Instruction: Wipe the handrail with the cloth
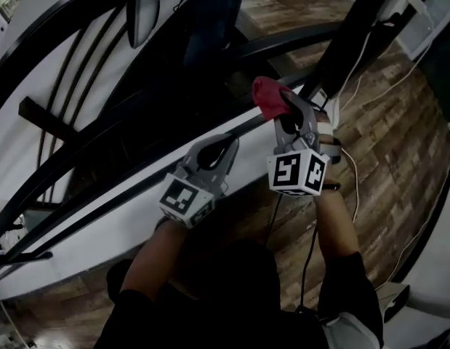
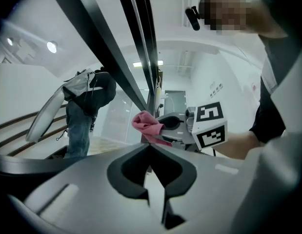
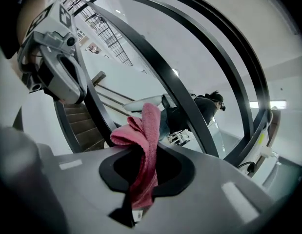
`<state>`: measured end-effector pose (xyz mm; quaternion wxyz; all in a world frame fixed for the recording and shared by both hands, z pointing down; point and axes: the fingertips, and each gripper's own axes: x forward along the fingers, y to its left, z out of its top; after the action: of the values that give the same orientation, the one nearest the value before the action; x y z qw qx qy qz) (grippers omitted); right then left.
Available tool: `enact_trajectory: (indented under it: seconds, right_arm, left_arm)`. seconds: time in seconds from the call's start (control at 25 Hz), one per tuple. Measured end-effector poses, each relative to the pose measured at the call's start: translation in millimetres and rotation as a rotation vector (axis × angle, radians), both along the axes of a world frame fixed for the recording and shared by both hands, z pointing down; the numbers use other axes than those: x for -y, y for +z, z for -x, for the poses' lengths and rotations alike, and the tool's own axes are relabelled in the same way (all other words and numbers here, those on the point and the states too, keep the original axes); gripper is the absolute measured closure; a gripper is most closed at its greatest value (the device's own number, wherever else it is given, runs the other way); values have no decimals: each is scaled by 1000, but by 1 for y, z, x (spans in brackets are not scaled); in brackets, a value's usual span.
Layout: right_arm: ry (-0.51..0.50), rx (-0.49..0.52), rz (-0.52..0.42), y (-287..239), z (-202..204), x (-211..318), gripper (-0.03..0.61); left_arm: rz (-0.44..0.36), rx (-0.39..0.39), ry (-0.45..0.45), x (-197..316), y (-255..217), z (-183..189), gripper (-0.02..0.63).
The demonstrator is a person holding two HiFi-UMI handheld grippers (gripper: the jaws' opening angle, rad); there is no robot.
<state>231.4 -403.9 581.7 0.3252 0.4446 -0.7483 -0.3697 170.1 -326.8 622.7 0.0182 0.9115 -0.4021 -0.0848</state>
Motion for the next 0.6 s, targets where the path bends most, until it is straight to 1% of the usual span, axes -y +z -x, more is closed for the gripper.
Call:
enact_trajectory:
  seconds: [0.2,0.36,0.48,0.6]
  right_arm:
    - [28,-13,-127,3,-24,52,526]
    - [55,-32,-209,-4,-42,81,528]
    - [66,-38,-226,-10,-54,99,527]
    - [95,-67,-202,-5,-64,116,528]
  left_arm:
    - [-37,30,38,40,2,-56,614]
    - [-30,31,63,61,7,-86,614]
    - [-23,36,82,70,10,-101,614]
    - [2,53,93,75,14,-109,614]
